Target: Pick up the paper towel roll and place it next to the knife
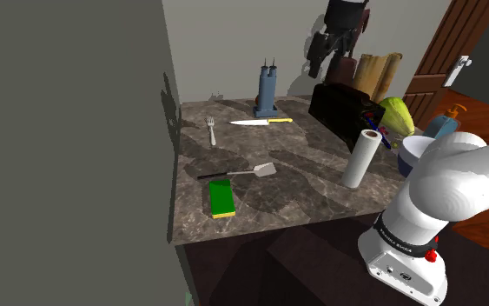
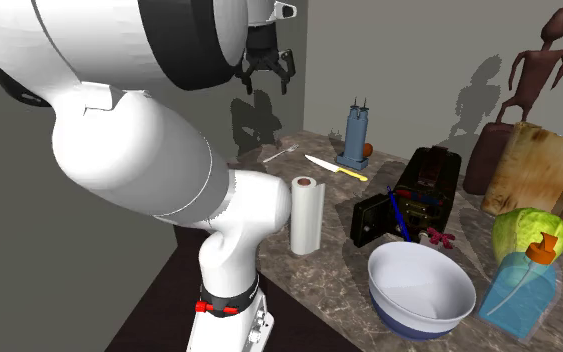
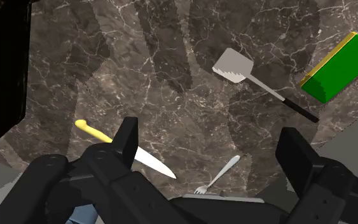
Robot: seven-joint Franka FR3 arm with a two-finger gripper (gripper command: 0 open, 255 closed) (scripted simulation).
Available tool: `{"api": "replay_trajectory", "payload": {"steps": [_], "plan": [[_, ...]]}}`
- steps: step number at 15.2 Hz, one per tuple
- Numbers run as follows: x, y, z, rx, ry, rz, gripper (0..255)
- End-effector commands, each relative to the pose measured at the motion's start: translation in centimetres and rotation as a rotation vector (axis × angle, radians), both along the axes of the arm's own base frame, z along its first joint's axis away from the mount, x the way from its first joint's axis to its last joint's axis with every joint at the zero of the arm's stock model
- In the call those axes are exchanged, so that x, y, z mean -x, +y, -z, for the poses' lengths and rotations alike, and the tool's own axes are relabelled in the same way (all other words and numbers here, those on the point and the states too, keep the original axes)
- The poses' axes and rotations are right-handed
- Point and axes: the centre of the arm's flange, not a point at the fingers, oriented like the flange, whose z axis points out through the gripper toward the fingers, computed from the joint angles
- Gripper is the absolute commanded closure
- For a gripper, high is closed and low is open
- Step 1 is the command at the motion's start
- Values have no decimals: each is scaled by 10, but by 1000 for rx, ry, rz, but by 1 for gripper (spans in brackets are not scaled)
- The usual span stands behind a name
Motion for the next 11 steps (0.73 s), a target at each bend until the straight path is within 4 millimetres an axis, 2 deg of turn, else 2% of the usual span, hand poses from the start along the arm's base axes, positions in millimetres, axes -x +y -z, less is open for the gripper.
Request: {"api": "replay_trajectory", "payload": {"steps": [1,11], "plan": [[0,0,0,0,0,0,0],[67,-58,91,5,87,-308,0]]}}
